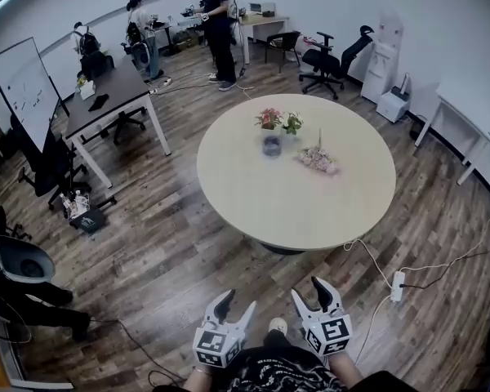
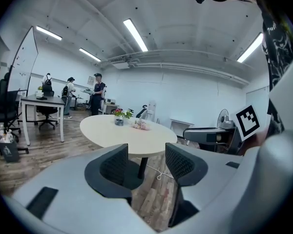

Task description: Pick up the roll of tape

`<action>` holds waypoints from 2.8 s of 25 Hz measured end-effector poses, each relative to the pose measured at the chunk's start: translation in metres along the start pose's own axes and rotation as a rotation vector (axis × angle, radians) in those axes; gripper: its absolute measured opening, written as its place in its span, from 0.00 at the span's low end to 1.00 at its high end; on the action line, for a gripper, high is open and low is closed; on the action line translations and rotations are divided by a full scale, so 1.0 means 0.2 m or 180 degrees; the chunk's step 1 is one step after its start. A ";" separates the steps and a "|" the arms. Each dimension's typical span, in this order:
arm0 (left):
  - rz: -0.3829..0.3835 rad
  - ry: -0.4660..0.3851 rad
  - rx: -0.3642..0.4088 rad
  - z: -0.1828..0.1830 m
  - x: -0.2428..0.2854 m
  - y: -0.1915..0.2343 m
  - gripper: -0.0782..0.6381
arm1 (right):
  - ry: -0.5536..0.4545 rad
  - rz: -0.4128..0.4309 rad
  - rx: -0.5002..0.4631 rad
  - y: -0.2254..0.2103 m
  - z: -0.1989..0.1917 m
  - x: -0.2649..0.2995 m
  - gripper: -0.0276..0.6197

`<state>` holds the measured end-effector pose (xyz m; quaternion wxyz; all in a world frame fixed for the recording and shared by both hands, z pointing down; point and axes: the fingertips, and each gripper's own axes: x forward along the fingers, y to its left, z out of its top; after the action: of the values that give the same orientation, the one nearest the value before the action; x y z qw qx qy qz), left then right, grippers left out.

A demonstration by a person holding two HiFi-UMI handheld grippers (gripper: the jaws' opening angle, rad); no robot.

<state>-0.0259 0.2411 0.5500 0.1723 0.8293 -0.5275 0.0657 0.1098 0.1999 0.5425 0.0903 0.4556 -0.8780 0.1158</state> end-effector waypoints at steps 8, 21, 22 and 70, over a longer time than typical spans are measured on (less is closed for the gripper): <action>0.0159 -0.0047 -0.0014 0.13 0.39 -0.02 0.46 | -0.0009 0.0126 -0.0073 -0.32 0.12 0.20 0.39; 0.0153 0.0035 -0.0112 0.14 0.64 -0.03 0.46 | 0.0102 0.0239 -0.0072 -0.44 0.12 0.32 0.39; 0.0150 0.0053 -0.0119 0.14 0.65 -0.02 0.46 | 0.0114 0.0242 -0.0057 -0.44 0.12 0.33 0.39; -0.0451 0.0195 0.0094 0.81 1.95 1.25 0.46 | 0.0300 -0.0511 0.0393 -1.00 0.69 2.05 0.38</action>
<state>-0.0934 -0.2451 0.5667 0.1803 0.8646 -0.4609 0.0864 0.0337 -0.2714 0.5440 0.1123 0.5233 -0.8246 0.1832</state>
